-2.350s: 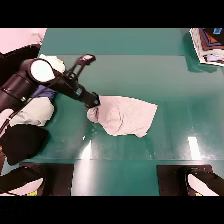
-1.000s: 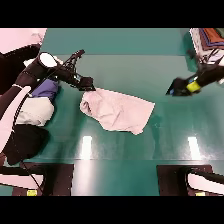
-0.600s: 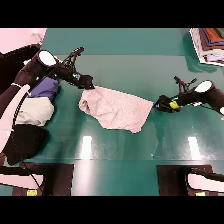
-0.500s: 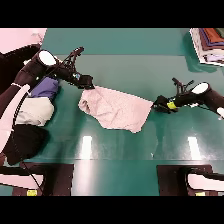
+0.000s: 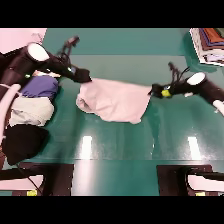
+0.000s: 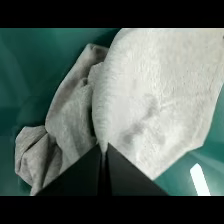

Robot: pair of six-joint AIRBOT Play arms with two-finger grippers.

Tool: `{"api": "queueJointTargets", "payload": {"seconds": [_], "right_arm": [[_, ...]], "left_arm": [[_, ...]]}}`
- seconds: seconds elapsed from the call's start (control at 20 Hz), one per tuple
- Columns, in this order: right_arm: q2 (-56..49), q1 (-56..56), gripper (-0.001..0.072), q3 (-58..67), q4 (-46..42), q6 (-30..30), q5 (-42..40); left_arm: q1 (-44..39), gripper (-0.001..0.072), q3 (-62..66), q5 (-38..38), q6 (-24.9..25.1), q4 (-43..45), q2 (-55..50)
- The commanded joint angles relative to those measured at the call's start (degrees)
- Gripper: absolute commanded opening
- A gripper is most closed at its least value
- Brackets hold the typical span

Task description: Fold the shirts.

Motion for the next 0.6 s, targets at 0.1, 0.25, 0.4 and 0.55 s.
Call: {"api": "queueJointTargets", "payload": {"seconds": [0.1,0.25,0.4,0.55], "right_arm": [[15.8,-3.0,0.001,17.6,-5.2,-0.6,8.2],[24.7,-4.5,0.0009,24.7,-5.1,-0.3,9.9],[29.6,-4.4,0.0009,30.3,-5.1,0.5,11.3],[30.0,-4.4,0.0009,32.5,-5.1,2.8,15.8]], "left_arm": [[0.0,0.002,11.1,-0.5,-1.9,7.1,15.4],[0.0,0.002,16.2,-0.6,-2.5,7.0,23.9],[0.0,0.002,17.9,-1.0,-3.6,7.0,29.0],[0.0,0.0019,16.4,-3.7,-4.3,7.1,29.1]]}}
